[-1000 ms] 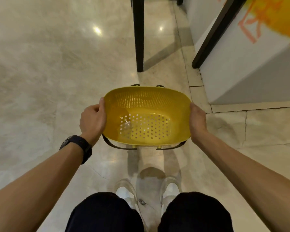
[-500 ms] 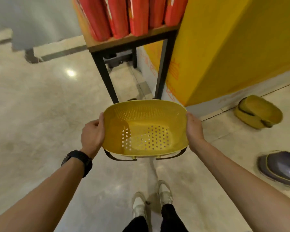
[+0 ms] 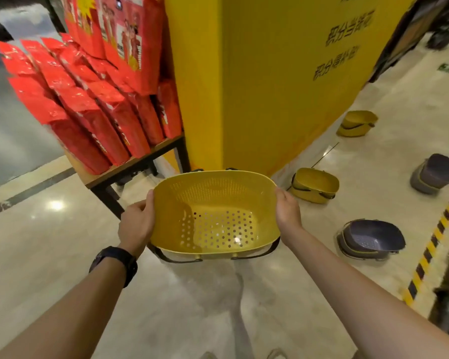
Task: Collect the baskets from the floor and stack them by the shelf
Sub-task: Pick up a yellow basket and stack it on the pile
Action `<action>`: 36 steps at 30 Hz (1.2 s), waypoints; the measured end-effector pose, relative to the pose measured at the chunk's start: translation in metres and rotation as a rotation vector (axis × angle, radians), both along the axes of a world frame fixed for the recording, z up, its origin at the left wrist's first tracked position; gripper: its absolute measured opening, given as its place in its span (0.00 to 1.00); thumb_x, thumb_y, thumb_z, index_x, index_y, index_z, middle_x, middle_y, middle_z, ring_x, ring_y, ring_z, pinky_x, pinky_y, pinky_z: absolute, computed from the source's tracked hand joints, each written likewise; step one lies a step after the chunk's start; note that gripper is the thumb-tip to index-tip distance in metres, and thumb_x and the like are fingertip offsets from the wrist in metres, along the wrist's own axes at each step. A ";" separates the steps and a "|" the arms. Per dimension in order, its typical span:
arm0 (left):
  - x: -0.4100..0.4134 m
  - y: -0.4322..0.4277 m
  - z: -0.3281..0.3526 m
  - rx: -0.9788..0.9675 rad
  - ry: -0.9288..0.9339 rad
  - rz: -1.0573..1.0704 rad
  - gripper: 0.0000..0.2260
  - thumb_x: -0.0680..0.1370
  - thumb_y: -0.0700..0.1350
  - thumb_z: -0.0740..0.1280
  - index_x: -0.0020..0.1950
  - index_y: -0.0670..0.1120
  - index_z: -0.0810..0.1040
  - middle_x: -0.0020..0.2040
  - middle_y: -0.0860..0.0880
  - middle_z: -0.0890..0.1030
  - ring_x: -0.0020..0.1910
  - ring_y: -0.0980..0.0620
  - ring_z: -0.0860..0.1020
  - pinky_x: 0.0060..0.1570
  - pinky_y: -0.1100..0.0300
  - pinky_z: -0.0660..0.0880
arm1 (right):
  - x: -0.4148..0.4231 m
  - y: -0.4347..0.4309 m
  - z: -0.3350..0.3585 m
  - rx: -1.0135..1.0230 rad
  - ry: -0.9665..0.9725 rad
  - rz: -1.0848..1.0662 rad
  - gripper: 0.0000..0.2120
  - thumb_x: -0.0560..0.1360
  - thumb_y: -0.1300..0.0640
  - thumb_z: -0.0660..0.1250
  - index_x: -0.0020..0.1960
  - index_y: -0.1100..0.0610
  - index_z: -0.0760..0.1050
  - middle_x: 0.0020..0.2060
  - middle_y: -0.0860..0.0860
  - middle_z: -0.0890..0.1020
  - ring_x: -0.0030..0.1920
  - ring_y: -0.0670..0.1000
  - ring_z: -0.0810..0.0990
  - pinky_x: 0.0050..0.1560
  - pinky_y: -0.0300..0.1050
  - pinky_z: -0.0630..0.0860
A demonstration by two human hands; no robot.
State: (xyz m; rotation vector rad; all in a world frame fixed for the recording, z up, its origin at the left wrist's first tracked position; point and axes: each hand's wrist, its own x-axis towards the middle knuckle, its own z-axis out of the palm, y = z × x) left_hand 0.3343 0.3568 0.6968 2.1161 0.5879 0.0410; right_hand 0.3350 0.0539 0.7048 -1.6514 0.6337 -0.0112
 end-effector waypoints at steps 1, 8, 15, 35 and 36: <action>0.004 -0.015 0.004 0.004 0.001 -0.033 0.28 0.81 0.68 0.52 0.56 0.49 0.82 0.47 0.49 0.78 0.43 0.46 0.77 0.49 0.49 0.76 | -0.004 -0.015 0.002 0.015 0.007 -0.031 0.16 0.84 0.48 0.53 0.46 0.50 0.76 0.51 0.57 0.82 0.55 0.60 0.80 0.60 0.59 0.76; 0.025 -0.142 0.013 0.007 -0.022 -0.194 0.21 0.80 0.68 0.54 0.37 0.56 0.72 0.35 0.58 0.73 0.34 0.54 0.72 0.38 0.57 0.71 | -0.038 -0.134 0.015 0.051 -0.003 -0.225 0.15 0.84 0.49 0.55 0.48 0.51 0.78 0.49 0.55 0.82 0.53 0.58 0.80 0.61 0.60 0.76; 0.046 -0.288 0.009 -0.013 -0.055 -0.472 0.24 0.80 0.68 0.54 0.38 0.50 0.72 0.34 0.49 0.73 0.35 0.49 0.71 0.40 0.53 0.68 | -0.091 -0.259 0.014 0.089 -0.039 -0.498 0.13 0.82 0.51 0.59 0.46 0.55 0.79 0.40 0.51 0.81 0.43 0.52 0.78 0.41 0.44 0.72; 0.072 -0.649 0.015 -0.021 -0.075 -1.410 0.31 0.77 0.72 0.54 0.36 0.45 0.75 0.30 0.48 0.72 0.32 0.47 0.69 0.35 0.51 0.64 | -0.232 -0.386 -0.007 0.200 -0.174 -1.534 0.08 0.72 0.48 0.69 0.36 0.45 0.85 0.37 0.46 0.86 0.44 0.51 0.83 0.49 0.51 0.79; 0.062 -0.665 0.011 -0.005 -0.072 -1.457 0.33 0.76 0.72 0.54 0.37 0.43 0.76 0.31 0.47 0.73 0.32 0.46 0.70 0.35 0.51 0.64 | -0.245 -0.384 -0.010 0.200 -0.174 -1.589 0.10 0.73 0.49 0.69 0.35 0.45 0.85 0.36 0.46 0.85 0.43 0.50 0.83 0.47 0.49 0.79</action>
